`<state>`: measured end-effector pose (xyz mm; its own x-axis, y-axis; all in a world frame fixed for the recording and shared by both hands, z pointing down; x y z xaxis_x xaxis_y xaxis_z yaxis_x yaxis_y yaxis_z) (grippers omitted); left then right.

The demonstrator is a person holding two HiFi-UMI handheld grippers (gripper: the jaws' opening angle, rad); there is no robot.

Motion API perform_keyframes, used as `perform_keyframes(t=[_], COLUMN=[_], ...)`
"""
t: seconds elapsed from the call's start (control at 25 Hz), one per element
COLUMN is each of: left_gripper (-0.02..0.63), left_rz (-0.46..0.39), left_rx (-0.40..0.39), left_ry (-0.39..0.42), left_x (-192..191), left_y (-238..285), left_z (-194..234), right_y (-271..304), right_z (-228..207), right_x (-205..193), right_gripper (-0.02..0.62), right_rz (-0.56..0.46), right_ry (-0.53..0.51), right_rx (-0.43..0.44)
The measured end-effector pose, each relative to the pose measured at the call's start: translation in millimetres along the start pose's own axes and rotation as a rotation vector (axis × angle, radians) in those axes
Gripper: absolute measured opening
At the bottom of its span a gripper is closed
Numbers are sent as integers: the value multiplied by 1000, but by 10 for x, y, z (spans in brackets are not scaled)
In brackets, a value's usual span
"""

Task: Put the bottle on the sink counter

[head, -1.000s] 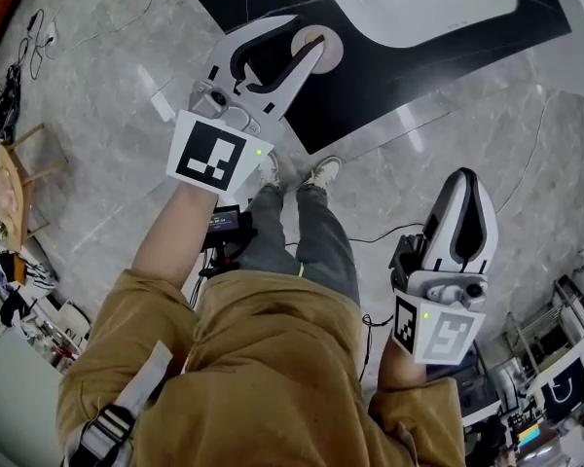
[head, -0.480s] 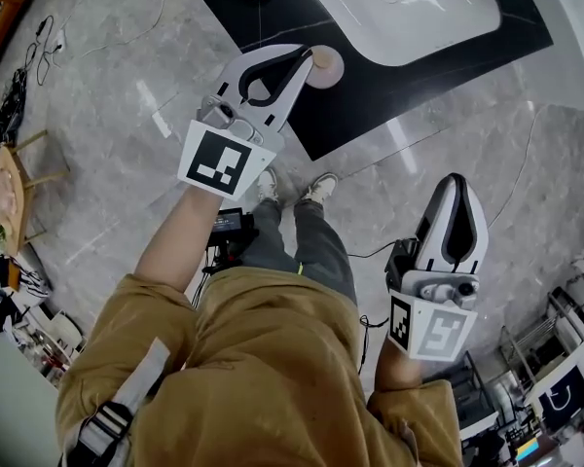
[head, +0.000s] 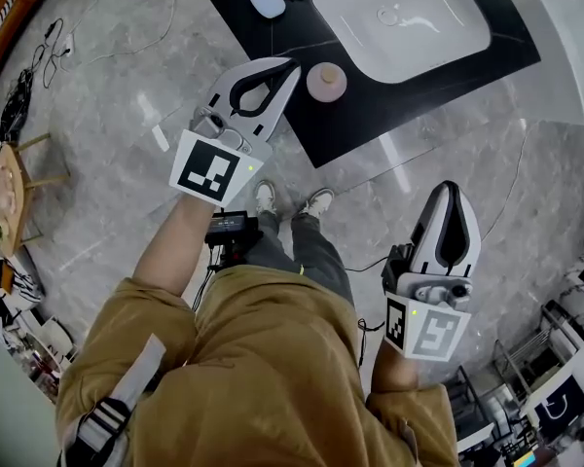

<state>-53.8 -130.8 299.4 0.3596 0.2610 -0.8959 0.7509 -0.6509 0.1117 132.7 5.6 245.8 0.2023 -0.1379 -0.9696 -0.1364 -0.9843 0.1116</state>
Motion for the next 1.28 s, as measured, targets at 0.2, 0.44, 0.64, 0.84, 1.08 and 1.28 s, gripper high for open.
perform_keyframes(t=[0.2,0.44,0.64,0.84,1.08,1.28], left_gripper=[3,3,3,3,3,3], left_rz=[-32,-22,20,27,56,61], left_rx=[64,102,116,125,171,212], left_ry=[-88,-85,-54,-42,-32,-36], left_x=[96,56,14,178,303,460], left_y=[-171,-394,-629,-808,-1018,-1164], left_z=[145,316,411,399,455,569], right_y=[-6,-22,-62,-129,-177,-210], right_z=[11,-4,66,52,81,148], right_x=[112,228,323,405,458,558], right_gripper=[5,5,5,5,5,5], right_rz=[-20,-46,-65,-80,-97,-121], right_ry=[-16,-25,-30,-40,-50,-57], right_rx=[4,6,15,10,19,31])
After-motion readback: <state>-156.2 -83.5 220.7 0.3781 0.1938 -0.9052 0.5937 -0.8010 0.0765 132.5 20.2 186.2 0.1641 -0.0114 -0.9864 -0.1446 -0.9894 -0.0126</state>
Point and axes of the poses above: the fingertips, and each gripper's own axes: y forward along the fingers, z to its left, x out of its top, the point moved 2 cm from there along -y, backward along the fingers, and after that the axes turned 11 degrees about y, right-handed, at the moved point
